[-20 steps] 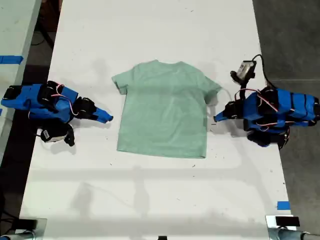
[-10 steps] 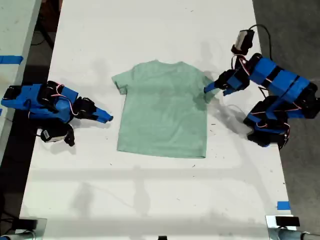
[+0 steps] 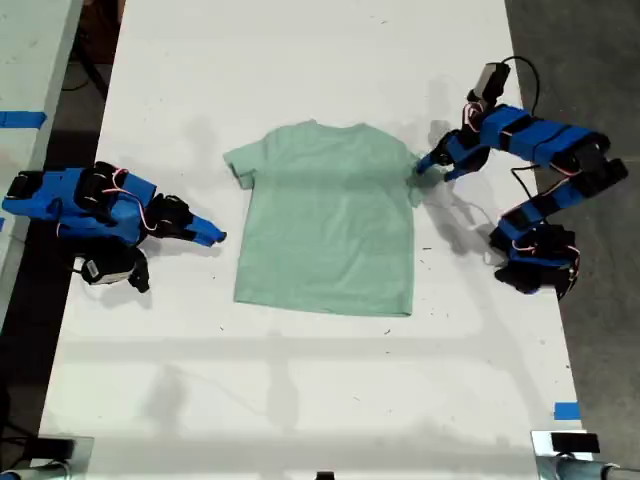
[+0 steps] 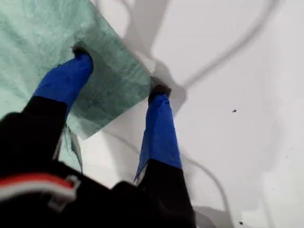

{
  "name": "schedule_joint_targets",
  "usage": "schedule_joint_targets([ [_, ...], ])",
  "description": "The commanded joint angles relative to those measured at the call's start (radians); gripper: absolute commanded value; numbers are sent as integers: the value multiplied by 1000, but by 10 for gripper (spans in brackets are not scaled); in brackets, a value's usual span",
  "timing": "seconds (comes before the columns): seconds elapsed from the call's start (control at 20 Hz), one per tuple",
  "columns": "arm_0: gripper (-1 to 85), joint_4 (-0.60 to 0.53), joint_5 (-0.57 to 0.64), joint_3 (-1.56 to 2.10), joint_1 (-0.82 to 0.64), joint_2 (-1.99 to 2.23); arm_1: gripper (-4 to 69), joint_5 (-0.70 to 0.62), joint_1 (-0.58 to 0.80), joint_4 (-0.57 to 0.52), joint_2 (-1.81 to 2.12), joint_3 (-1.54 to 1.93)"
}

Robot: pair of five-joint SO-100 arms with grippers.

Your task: Fold t shirt

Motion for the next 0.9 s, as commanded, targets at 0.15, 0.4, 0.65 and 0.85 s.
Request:
schedule_joint_targets([
  [0.15, 118, 2, 3, 9, -3, 5, 125, 28, 2, -81, -8, 58],
  [0.4, 119, 2, 3, 9, -3, 5, 8, 54, -8, -15, 9, 17],
  [0.65, 119, 2, 3, 9, -3, 5, 8, 44, -117, 222, 77, -267],
  [0.85, 119, 2, 3, 9, -3, 5, 8, 49, -276, 373, -67, -664],
])
